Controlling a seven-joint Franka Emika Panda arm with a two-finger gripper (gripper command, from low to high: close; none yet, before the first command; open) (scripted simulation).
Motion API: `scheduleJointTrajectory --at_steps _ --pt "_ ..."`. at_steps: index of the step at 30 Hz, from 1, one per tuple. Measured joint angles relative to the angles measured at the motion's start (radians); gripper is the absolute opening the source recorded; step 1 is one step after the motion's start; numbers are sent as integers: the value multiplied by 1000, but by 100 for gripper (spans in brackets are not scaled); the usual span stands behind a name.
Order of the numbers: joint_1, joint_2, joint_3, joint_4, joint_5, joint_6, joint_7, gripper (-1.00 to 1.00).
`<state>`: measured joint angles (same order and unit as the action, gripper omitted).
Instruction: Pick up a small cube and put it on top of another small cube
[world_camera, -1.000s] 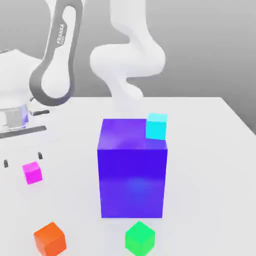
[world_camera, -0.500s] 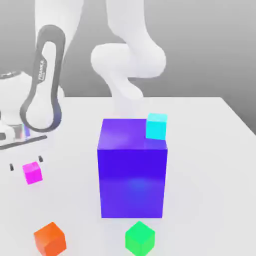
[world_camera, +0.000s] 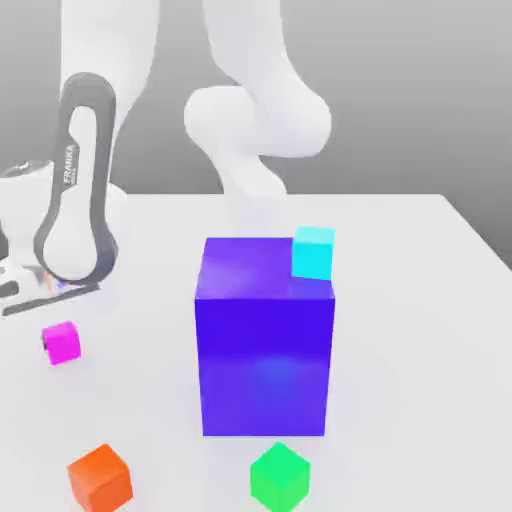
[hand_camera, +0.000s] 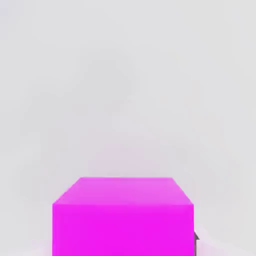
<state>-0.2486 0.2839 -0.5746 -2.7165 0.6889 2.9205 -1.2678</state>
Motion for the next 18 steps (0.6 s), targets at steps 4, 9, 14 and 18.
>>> scheduleJointTrajectory --at_steps 4,9,14,18 --pt "116 -71 -150 -29 -161 -33 122 -100" --pt "220 -163 -299 -67 -374 -69 282 -100" --pt "289 -191 -243 -37 -470 -112 186 -100" --pt "355 -192 -151 9 -504 -150 26 -100"
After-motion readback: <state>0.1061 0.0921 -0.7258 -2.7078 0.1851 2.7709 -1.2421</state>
